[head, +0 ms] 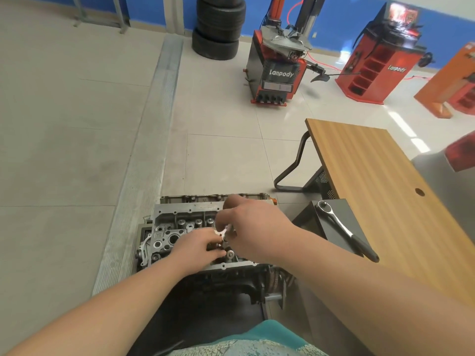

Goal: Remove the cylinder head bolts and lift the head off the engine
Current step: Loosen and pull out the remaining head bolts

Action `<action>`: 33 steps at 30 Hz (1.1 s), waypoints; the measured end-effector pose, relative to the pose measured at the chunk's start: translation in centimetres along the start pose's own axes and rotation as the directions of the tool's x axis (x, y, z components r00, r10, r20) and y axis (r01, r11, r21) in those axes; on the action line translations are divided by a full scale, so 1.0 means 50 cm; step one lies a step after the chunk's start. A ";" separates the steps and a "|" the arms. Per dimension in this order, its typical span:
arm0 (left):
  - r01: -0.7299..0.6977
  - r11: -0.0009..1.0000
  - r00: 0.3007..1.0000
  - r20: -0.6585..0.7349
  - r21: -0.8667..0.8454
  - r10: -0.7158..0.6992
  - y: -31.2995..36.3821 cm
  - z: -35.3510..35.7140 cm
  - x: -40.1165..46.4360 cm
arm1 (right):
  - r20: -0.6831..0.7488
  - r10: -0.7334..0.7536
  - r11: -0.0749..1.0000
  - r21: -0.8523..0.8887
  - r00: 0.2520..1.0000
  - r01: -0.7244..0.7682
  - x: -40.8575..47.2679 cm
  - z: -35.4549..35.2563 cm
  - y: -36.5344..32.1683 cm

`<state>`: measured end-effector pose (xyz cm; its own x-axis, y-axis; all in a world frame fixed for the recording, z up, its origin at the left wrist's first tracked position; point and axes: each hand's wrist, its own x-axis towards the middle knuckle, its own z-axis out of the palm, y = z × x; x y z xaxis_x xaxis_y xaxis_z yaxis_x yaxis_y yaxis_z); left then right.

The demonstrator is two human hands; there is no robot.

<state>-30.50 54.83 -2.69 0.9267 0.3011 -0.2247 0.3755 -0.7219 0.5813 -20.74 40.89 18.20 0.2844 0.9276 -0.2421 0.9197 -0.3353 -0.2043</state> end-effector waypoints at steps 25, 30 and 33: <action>0.032 0.999 0.998 -0.058 0.008 -0.031 0.018 0.007 -0.001 | 0.008 0.245 0.969 0.020 0.970 -0.245 0.014 0.028 -0.015; 0.050 0.999 0.995 -0.082 0.016 -0.048 0.023 0.010 -0.001 | -0.048 0.240 0.950 -0.193 0.970 -0.245 0.014 0.040 -0.008; 0.040 0.990 0.996 -0.088 0.133 -0.028 0.028 0.020 -0.001 | 0.006 0.096 0.993 -0.063 0.995 -0.096 0.008 0.036 0.007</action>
<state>-30.03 53.18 -2.64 0.9112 0.3748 -0.1712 0.4102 -0.7859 0.4626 -20.79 40.82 16.32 0.3698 0.8901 -0.2666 0.9036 -0.4113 -0.1198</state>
